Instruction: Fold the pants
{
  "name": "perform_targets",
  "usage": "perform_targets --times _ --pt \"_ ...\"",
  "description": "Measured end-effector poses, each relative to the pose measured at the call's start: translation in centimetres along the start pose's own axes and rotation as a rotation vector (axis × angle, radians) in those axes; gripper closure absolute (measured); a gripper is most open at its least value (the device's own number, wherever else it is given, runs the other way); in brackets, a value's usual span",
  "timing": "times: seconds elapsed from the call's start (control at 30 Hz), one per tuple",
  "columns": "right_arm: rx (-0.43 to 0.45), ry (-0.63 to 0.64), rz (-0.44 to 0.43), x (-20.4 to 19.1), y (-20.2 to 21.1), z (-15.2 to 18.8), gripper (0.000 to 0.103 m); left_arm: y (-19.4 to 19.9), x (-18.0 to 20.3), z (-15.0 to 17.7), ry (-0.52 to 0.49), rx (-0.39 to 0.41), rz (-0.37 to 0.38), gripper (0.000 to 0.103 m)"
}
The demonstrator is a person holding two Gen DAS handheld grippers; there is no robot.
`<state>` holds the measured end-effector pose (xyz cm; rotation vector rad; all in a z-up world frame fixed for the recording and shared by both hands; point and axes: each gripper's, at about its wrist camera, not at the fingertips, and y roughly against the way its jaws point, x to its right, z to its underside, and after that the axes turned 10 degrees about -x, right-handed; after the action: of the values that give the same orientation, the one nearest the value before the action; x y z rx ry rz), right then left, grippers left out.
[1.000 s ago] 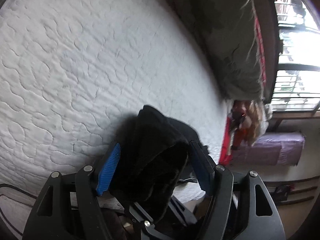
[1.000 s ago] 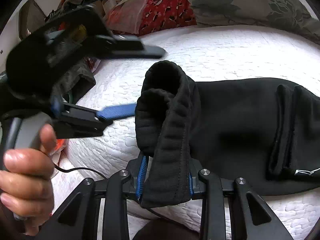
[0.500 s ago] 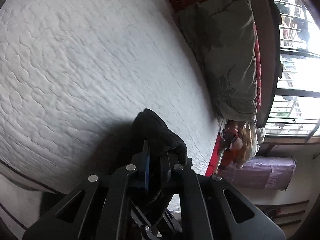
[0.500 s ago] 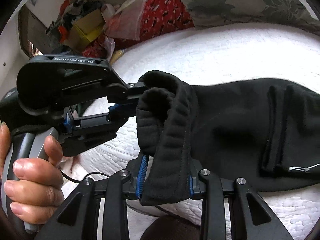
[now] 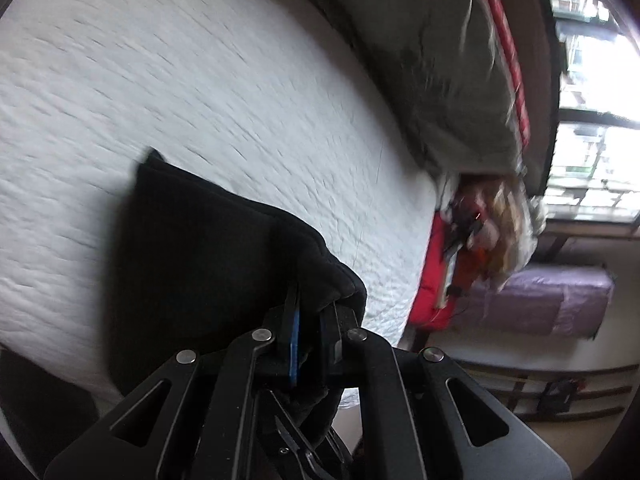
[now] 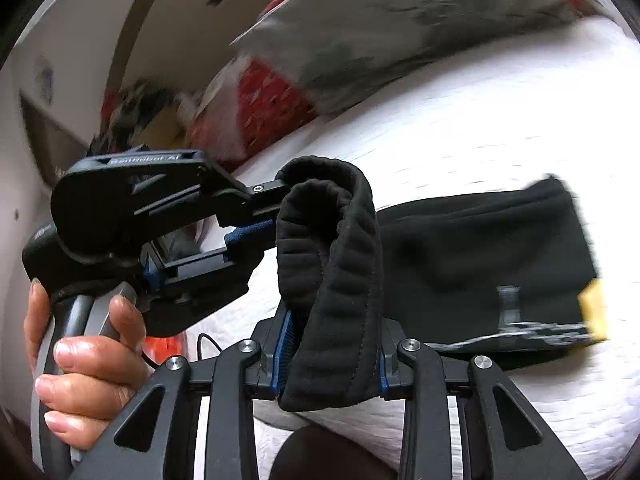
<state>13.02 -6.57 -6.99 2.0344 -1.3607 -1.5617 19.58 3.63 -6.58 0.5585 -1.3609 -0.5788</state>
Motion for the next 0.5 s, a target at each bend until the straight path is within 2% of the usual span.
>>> perform_targets --times 0.13,0.3,0.37,0.43,0.5 --pt "0.018 -0.105 -0.013 4.8 1.9 -0.3 0.069 -4.5 1.8 0.2 -0.018 -0.049 -0.067 0.098" --pt "0.014 -0.261 -0.05 10.6 2.5 0.1 0.066 -7.5 2.2 0.7 -0.04 -0.076 -0.15 0.098" --pt "-0.001 -0.318 -0.071 12.4 2.2 0.3 0.063 -7.6 2.3 0.8 -0.045 -0.084 -0.143 0.094" --pt "-0.009 -0.351 -0.108 13.6 2.0 0.5 0.065 -7.0 2.2 1.0 -0.052 -0.097 -0.116 0.089" --pt "-0.011 -0.359 -0.131 13.5 1.8 0.4 0.064 -5.9 2.2 0.9 -0.056 -0.091 -0.087 0.088"
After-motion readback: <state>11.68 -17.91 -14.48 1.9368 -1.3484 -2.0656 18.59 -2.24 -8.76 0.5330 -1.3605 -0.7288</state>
